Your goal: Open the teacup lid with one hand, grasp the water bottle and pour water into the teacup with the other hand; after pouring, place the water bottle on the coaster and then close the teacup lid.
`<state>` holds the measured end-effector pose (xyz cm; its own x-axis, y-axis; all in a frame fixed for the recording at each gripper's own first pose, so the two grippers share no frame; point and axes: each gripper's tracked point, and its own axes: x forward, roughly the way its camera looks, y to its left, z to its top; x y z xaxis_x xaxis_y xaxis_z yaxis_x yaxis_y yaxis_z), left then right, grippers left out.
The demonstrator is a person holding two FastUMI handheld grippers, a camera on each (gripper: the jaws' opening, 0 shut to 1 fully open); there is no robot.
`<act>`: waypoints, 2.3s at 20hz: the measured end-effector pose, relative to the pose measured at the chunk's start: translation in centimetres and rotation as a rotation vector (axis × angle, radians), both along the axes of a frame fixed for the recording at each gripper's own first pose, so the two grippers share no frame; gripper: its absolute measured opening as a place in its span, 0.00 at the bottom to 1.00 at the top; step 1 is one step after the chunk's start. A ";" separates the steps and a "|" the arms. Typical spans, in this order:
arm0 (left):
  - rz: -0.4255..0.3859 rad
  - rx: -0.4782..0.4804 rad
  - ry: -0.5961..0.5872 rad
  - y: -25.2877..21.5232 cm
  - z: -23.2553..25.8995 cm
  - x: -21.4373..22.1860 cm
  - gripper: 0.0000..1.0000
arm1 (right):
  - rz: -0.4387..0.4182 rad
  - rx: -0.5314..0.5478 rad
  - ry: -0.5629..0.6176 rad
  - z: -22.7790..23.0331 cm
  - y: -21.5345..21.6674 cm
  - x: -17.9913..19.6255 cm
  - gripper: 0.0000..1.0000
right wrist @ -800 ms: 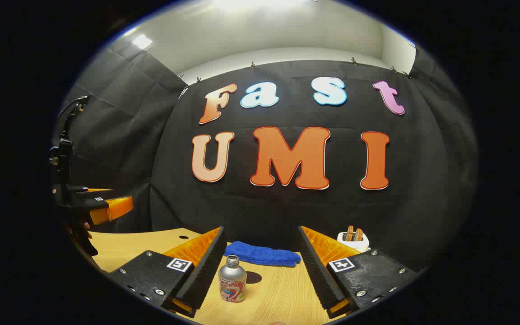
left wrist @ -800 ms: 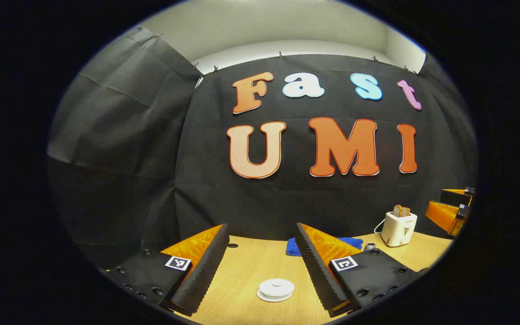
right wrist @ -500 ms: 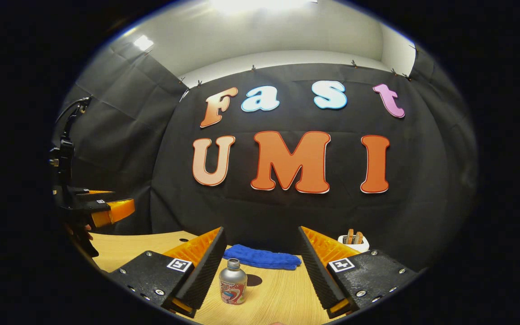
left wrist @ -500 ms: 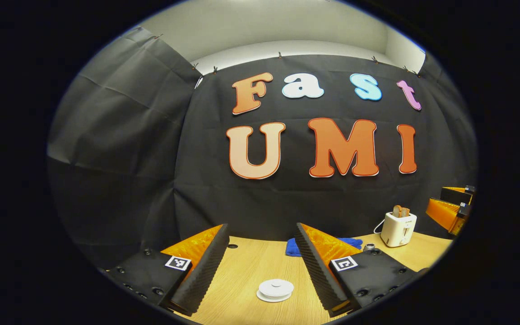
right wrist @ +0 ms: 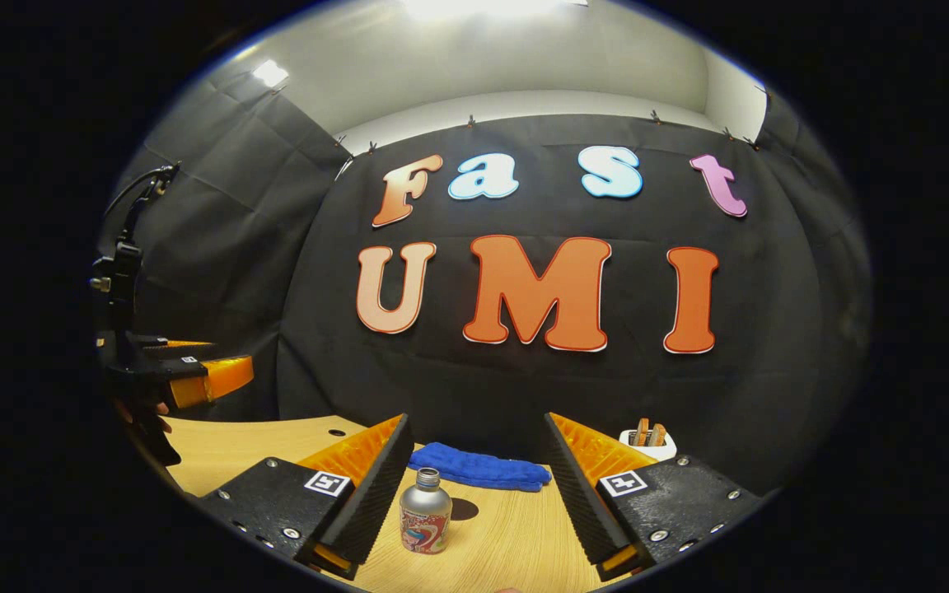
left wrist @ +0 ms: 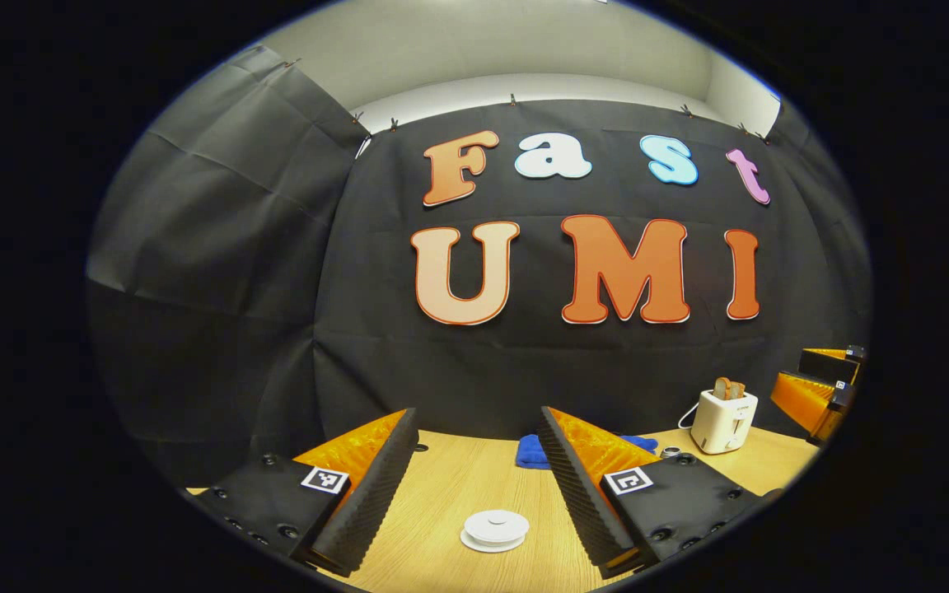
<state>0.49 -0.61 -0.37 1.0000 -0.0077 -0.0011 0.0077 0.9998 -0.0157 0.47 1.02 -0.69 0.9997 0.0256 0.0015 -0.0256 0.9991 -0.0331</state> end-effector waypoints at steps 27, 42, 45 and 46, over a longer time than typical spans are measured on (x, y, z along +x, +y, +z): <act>-0.064 0.033 0.232 -1.5 -12.0 5.0 0.97 | 0.088 -0.062 0.329 -14.4 5.0 4.7 0.95; -0.125 0.052 0.409 -3.1 -21.5 8.1 0.97 | 0.121 -0.036 0.457 -20.6 5.7 6.1 0.95; -0.126 0.106 0.446 -3.3 -23.1 8.2 0.84 | 0.137 -0.028 0.481 -21.5 6.0 6.5 0.95; -0.136 0.118 0.461 -3.6 -23.6 8.3 0.82 | 0.140 -0.024 0.490 -21.9 6.0 6.6 0.94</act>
